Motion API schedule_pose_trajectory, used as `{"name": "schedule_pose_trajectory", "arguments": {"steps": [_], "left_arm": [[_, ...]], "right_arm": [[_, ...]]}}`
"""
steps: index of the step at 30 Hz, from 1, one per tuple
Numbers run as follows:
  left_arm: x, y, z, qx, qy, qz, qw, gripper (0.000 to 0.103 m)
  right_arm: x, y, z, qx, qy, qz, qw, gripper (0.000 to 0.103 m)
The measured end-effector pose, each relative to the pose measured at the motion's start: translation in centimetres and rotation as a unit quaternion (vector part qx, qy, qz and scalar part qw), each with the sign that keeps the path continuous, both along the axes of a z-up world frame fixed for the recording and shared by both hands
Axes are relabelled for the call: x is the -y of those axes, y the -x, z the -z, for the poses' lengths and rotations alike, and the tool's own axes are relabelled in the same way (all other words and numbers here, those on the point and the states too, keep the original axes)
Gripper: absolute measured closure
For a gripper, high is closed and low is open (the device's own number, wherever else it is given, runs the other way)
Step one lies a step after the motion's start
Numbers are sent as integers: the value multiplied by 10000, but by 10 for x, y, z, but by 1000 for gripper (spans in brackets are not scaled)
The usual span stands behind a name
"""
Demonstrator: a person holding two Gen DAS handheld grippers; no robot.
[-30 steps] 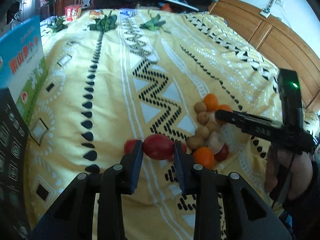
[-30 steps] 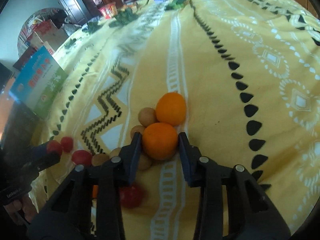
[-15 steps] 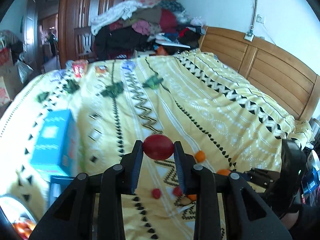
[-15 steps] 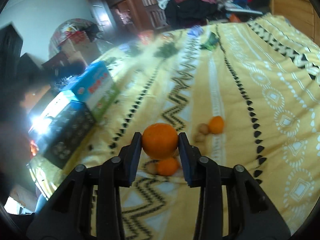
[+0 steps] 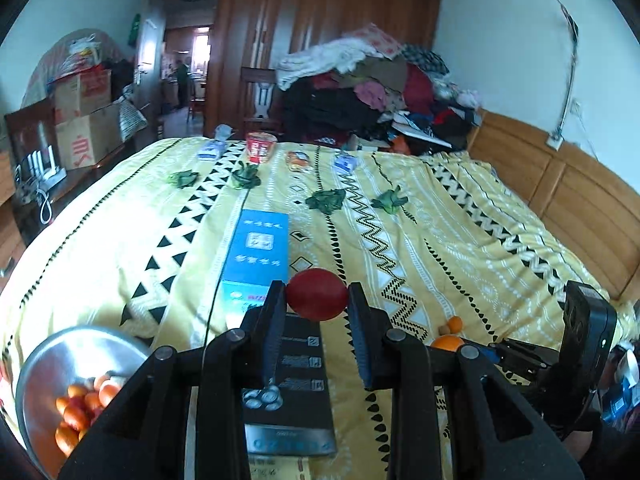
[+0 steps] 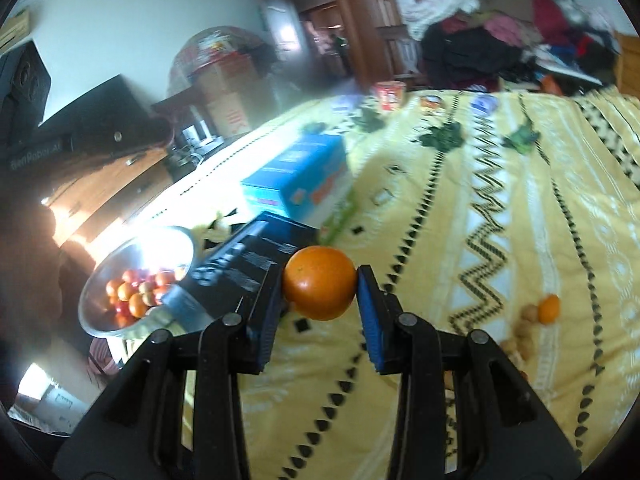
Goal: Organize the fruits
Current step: 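Carry the tomato and mandarin over the steel bowl with both tools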
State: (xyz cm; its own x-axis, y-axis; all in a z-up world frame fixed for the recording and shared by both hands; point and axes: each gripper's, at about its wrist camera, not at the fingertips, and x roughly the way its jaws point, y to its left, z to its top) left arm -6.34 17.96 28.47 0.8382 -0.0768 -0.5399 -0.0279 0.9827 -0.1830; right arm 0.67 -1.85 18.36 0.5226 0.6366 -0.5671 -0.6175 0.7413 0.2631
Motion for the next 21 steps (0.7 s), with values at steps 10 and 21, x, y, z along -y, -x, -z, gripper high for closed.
{"name": "schedule_pose_trajectory", "arguments": {"steps": [10,21], "left_arm": [[-55,79,-26,596,356,-586,9959,72],[-167,114,-65,462,-194,-1739,9835,72]], "right_arm": [[-55,41,-51,304,-272,-813,9959,66],[-170,58,-64,262,-433,-1893,9806,66]]}}
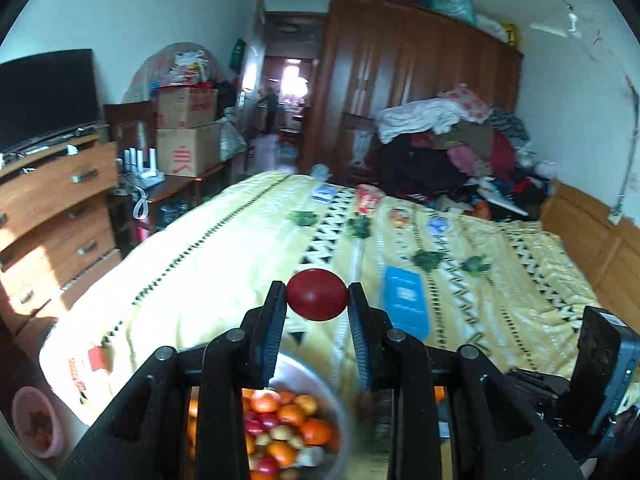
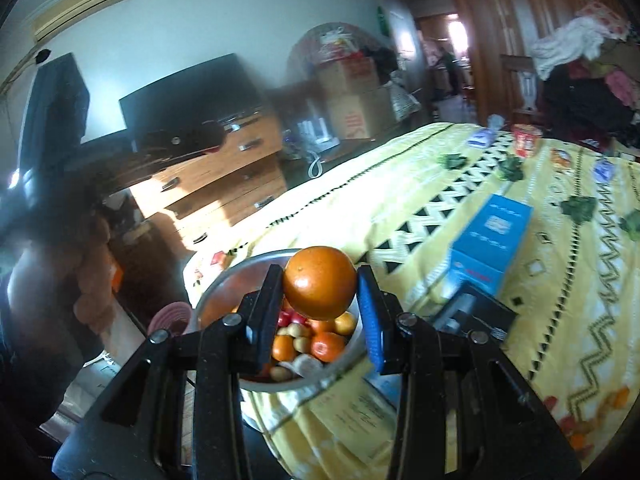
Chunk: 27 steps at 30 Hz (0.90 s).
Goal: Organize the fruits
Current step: 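Carry the tomato and mandarin over the steel bowl with both tools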
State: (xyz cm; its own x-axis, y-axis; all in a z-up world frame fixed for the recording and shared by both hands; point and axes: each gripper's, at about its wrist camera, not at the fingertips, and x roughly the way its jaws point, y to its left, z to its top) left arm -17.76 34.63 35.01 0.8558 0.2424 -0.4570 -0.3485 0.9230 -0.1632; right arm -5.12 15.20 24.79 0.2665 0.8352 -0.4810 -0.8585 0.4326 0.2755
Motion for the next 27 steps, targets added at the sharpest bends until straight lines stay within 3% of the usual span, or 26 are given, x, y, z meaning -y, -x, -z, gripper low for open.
{"name": "schedule_pose_trajectory", "arguments": {"steps": [6,12,27], "left_arm": [[-47,5,1,-154,-446,-566,9973,72],[-67,-4,31,-749,-939,-790,9896,72],[-75,-37,137,-1781,-419,-439,9821,72]], "right_arm": [[-48,1,22,-212,259,-357,9988,66],[-69,-6,43,-390,475,-370,9974,66],[-103,-2,89,-657,1124,-558,9899,66]]}}
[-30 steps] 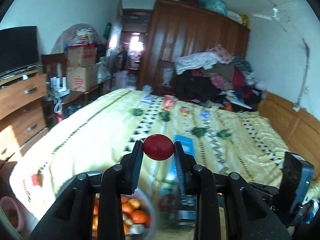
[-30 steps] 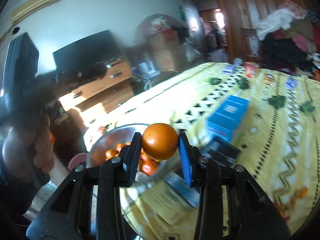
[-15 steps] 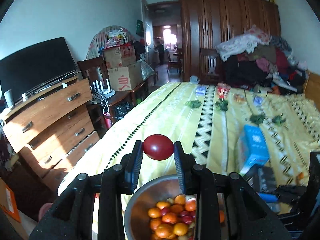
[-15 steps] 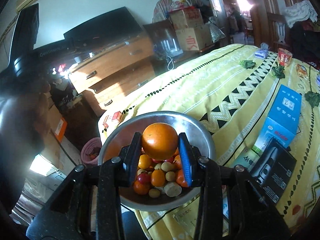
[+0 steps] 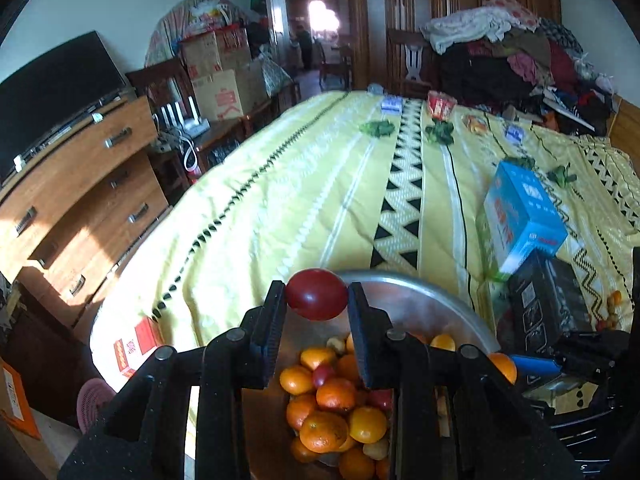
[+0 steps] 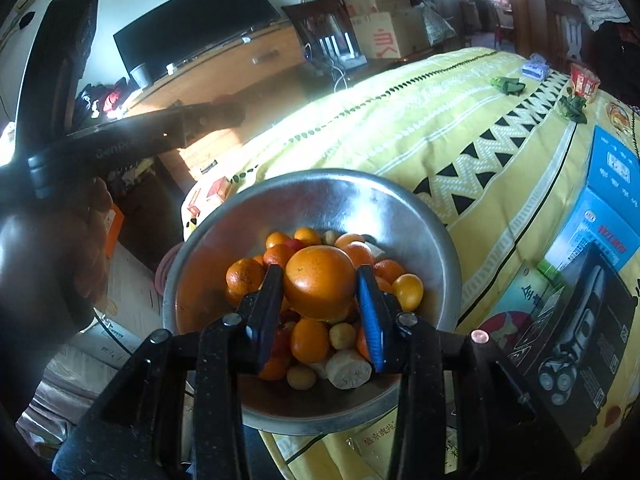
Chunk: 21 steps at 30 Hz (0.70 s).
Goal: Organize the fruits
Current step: 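Carry the tomato and mandarin over the steel bowl with both tools, then open both tools to drop the fruits into the steel bowl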
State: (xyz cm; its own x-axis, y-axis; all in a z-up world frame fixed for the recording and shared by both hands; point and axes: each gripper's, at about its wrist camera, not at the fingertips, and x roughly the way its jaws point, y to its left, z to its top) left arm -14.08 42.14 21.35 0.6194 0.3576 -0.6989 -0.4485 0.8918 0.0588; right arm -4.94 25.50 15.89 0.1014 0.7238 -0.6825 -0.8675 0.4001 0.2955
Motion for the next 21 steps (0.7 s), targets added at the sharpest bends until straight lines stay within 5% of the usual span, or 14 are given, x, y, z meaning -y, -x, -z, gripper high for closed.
{"name": "schedule_pose_trajectory", "arguments": {"steps": [9,15,17,19,21], "left_arm": [[-4,-2,30,-305,144,-100,9994,70],[-6,2,35,-354,135,-200,9991,48],[-5,2,37,-389,72,-263,9989,37],[-4,4,35,-388,-63,-374,9985,26],[-1,7,32,-374,-239,-497,9978,17]], "right_arm": [[-4,0,21,-163,284,-4,9995,65],[-7,-1,22,-116,353,45,9993,65],[-8,-1,21,-88,346,59,9993,51],[-7,2,18,-8,310,86,9995,23],[-4,6,12,153,297,133,9994,21]]}}
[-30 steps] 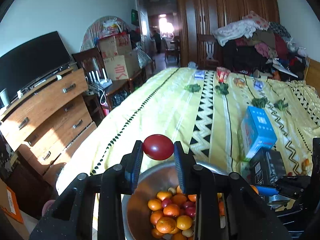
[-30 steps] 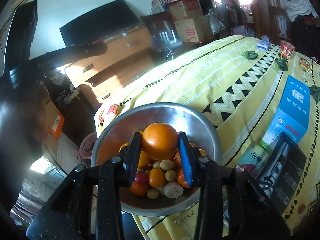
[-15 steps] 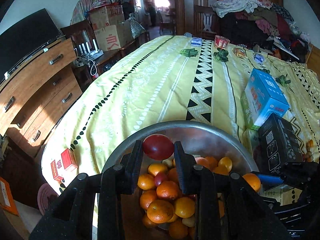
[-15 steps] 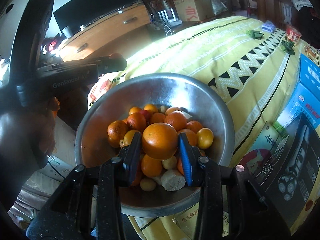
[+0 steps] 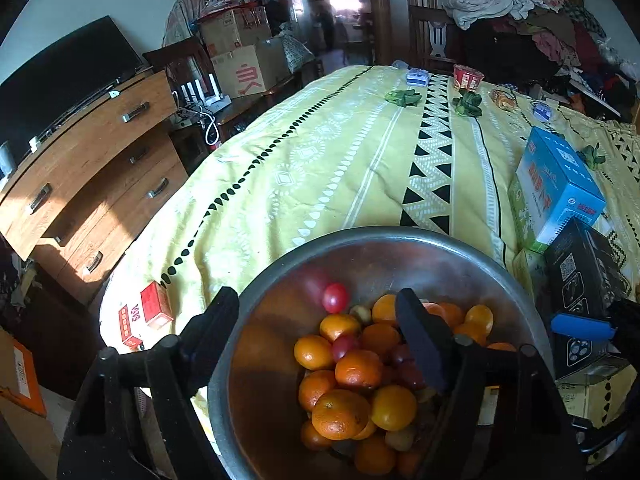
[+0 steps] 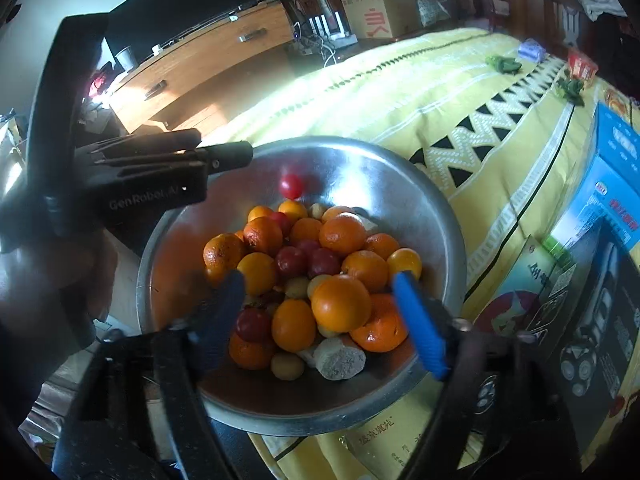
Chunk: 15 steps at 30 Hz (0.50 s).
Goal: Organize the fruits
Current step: 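Open both tools to drop the fruits into the steel bowl, then withdraw both tools from the bowl toward the fruit row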
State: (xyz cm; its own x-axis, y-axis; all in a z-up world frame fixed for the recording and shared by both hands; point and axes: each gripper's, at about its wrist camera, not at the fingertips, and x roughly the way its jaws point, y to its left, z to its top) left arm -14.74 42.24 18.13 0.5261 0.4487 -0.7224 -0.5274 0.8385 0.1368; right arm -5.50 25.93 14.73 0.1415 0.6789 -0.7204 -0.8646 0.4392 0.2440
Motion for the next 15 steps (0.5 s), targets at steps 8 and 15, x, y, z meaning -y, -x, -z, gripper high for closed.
{"name": "schedule_pose_trajectory", "arguments": {"steps": [8,15], "left_arm": [[52,8,-26,357,-456,140,9982,0],[163,-1,-45,971,-5,1442,9848,0]], "right_arm": [[58,16,-47,664,-432,300,9964,19],[191,33,-43,1311,-242,1042,9856,8]]}}
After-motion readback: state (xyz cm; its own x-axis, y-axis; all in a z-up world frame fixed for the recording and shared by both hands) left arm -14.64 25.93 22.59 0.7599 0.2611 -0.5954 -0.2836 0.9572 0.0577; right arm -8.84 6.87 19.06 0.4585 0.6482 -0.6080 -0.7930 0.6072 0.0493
